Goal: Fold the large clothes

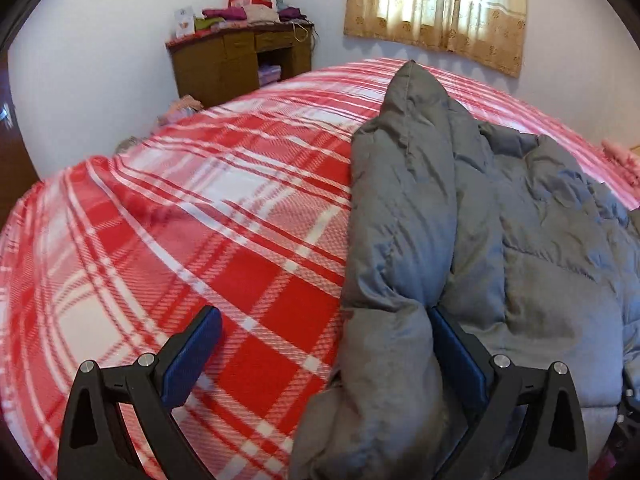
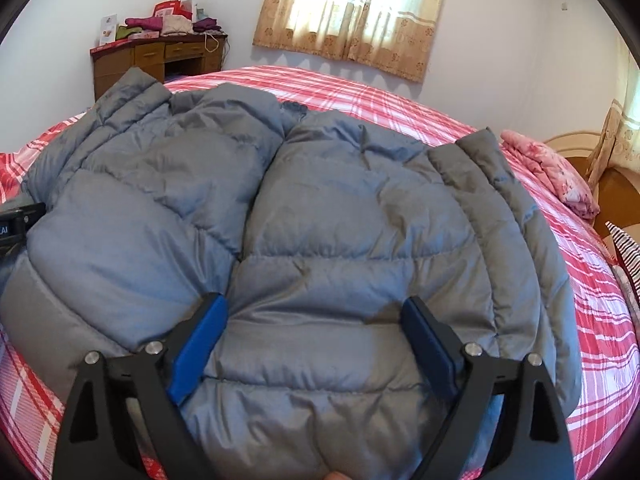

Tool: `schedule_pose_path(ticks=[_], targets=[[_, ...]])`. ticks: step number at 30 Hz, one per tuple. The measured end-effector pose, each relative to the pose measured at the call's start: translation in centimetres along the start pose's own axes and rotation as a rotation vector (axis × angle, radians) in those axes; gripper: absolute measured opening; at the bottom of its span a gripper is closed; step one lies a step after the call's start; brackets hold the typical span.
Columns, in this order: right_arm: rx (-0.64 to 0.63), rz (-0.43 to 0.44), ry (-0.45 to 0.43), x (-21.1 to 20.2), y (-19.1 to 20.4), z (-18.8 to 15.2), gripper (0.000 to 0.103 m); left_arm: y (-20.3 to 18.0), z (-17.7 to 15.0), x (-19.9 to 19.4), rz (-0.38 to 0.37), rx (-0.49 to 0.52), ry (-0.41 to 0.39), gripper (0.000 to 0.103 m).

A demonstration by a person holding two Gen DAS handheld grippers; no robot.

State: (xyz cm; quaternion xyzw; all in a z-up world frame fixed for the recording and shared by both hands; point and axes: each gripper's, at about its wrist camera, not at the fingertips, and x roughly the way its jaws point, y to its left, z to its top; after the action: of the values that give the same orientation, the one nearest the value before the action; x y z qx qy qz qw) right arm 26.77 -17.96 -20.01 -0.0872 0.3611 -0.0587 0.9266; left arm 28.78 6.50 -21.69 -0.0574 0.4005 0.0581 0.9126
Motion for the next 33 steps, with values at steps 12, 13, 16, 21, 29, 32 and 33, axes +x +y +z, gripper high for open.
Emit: schedule_pose_path(ticks=[12,13,16,21,29,32,33], targets=[[-0.013,-0.029,-0.017,-0.8,0.5,-0.9,0.091,-2.9,-0.5,-1.6,-0.205,0.09,-0.006,0.012],[-0.018,-0.036,-0.016,-0.9,0.6,-0.9,0.091,-2.8,-0.4,-1.8,-0.205,0.088,-0.006,0.01],[-0.032,-0.058,-0.01,-1.2,1.2,-0.8,0.089,-1.9,-0.2,-3.1,-0.217,0.071,-0.02,0.008],[-0.068,-0.091,-0.024,-2.3,3.6,-1.3,0.08,0.0,-0.6,-6.0,-0.223,0.106,-0.061,0.007],[-0.13,0.077,-0.041,-5.1,7.3,-1.4,0.077,5.0,-0.4,-10.4,-0.147,0.113,-0.106,0.007],[-0.104,0.152,-0.084,-7.9,5.0,-0.6,0.078,5.7,1.2,-14.0,-0.12,0.133,-0.186,0.007],[-0.082,0.145,-0.121,-9.2,3.2,-0.3,0.078,5.3,1.8,-15.2,-0.116,0.151,-0.216,0.007]])
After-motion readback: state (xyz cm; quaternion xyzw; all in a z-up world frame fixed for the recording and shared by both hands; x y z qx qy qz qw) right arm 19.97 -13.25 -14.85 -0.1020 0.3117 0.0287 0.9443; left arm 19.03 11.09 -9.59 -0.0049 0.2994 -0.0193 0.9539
